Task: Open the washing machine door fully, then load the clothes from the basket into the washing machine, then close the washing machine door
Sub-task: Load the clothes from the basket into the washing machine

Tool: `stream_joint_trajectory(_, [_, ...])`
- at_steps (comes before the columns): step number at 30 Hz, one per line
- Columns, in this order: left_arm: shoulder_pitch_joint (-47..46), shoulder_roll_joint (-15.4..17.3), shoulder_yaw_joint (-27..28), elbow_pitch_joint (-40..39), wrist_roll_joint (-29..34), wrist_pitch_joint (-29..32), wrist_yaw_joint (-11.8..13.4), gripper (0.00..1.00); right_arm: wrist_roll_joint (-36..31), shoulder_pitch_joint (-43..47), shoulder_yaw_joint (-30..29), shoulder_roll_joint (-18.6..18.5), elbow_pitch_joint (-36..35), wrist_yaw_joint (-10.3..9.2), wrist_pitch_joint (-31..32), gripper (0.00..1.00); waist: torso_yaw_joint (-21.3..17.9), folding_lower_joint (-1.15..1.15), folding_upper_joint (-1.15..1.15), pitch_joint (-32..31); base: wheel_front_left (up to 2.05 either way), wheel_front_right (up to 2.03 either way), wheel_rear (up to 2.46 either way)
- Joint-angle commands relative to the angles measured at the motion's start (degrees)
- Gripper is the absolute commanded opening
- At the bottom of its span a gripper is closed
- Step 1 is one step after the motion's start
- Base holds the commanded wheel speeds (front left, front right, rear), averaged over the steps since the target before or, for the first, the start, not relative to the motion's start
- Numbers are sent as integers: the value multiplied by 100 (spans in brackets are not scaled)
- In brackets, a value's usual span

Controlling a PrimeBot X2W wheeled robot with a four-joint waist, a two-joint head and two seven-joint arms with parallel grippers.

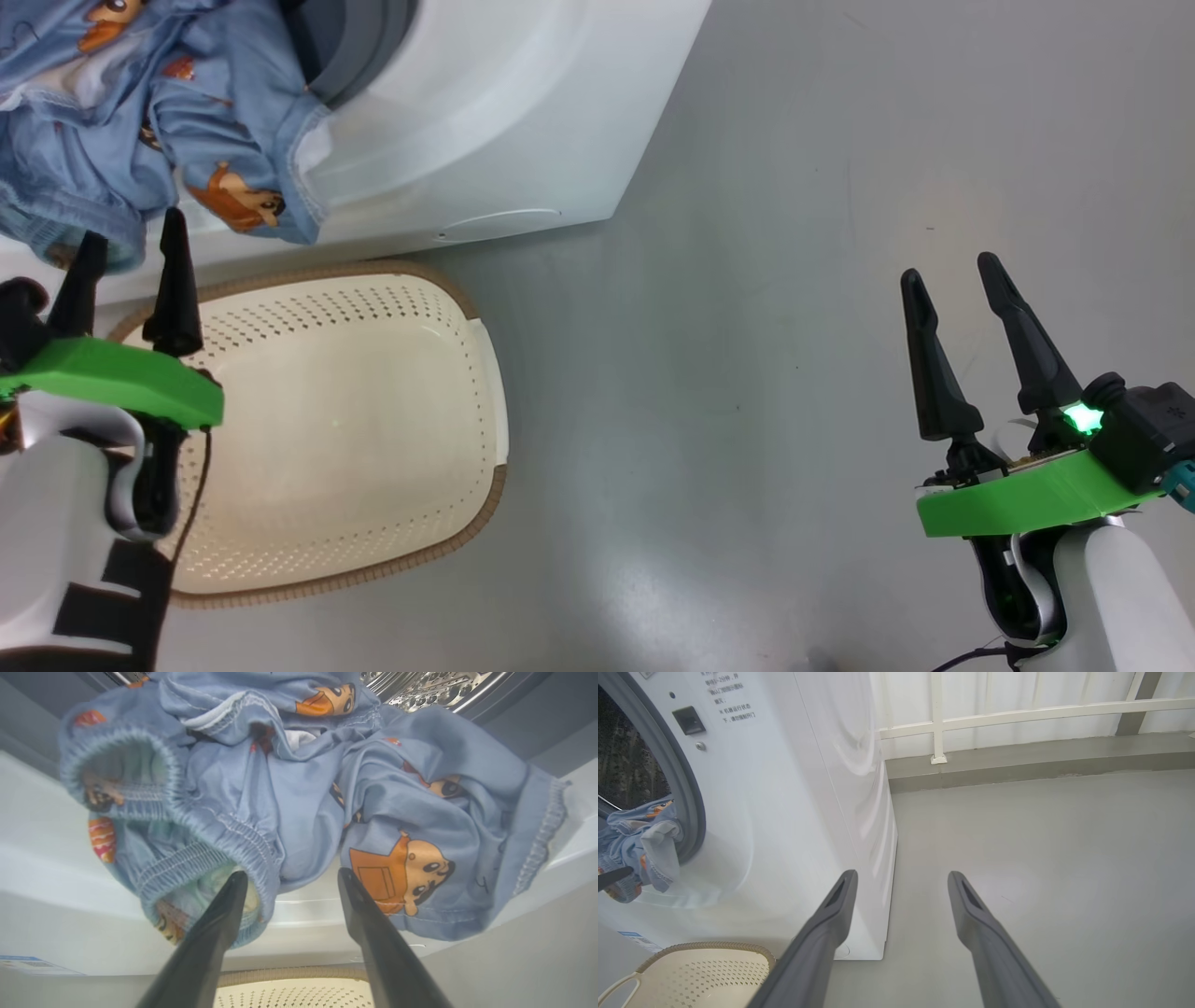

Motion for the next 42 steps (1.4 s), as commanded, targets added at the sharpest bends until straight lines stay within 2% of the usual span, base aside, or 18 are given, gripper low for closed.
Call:
stream_joint_trajectory(1, [-120,313,137,-13,-66,-30,-14,100,-27,33,138,-15,-152,48,-43,100,-10,0,0,13,0,0,0])
stream_joint_trajectory(10, [-301,551,-352,-167,-530,-30,-14,100,-48,11,170,-29,-155,48,-43,100,-61,0,0,63,0,0,0])
stream_joint_trajectory(16, [-174,634,-802,-535,-800,-30,-14,100,-50,24,165,-30,-165,48,-43,100,-62,0,0,74,0,0,0])
stream_joint_trajectory(27, [-278,702,-1230,-626,-1012,-30,-14,100,-55,-8,204,-45,-171,48,-43,100,-65,0,0,105,0,0,0])
stream_joint_trajectory(28, [-348,717,-1289,-619,-1046,-30,-14,92,-56,-15,209,-42,-168,48,-43,100,-76,0,0,119,0,0,0])
stream_joint_trajectory(31, [-439,735,-1341,-598,-1069,-30,-14,50,-57,-12,198,-36,-172,48,-43,100,-92,0,0,129,0,0,0])
stream_joint_trajectory(37, [-608,772,-1368,-516,-1117,-30,-14,2,-58,-25,177,-30,-181,48,-43,100,-119,0,0,159,0,0,0])
stream_joint_trajectory(42, [-745,777,-1342,-498,-1166,-30,-14,0,-60,-38,179,-28,-181,48,-43,100,-120,0,0,173,0,0,0])
